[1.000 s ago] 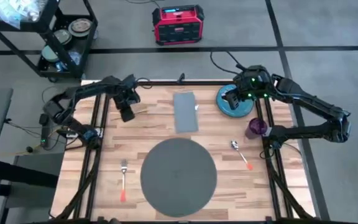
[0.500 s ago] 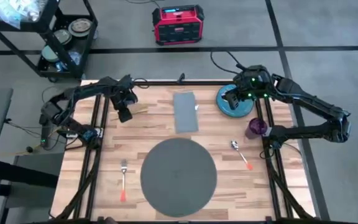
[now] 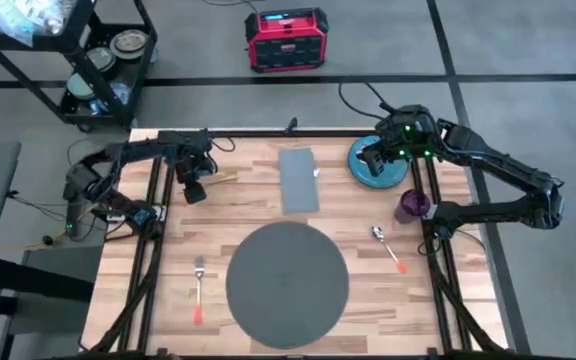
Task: Set table place
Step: Put the gold table knife on the gray table mat
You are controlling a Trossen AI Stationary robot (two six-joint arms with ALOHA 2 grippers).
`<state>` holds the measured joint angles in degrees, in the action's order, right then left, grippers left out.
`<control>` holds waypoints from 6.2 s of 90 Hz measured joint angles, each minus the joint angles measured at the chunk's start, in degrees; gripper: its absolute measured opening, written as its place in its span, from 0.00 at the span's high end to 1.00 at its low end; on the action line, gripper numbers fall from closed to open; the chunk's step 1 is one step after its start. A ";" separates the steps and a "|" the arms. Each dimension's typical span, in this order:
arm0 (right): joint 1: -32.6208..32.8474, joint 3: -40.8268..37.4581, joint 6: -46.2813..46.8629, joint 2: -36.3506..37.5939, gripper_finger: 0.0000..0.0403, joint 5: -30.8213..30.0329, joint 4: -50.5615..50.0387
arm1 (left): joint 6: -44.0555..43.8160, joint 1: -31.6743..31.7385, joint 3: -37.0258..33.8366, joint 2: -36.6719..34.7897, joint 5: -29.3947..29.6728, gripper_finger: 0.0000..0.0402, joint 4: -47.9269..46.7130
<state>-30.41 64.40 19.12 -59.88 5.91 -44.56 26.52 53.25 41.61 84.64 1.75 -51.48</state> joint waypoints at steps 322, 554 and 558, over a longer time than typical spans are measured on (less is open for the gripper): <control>-1.25 0.02 -12.83 0.00 0.62 13.75 -3.49 | -94.10 -58.08 5.04 5.41 -34.00 1.00 70.46; -1.25 0.02 -4.09 0.31 0.62 28.71 4.83 | -89.85 -59.24 9.98 8.28 -16.64 1.00 39.92; -1.25 0.02 -3.95 0.31 0.62 28.57 5.01 | -89.23 -59.11 9.98 8.28 -19.53 1.00 44.82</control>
<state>-31.66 64.42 15.17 -59.57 34.48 -39.55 -62.71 -5.86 51.59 92.92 -17.79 -6.67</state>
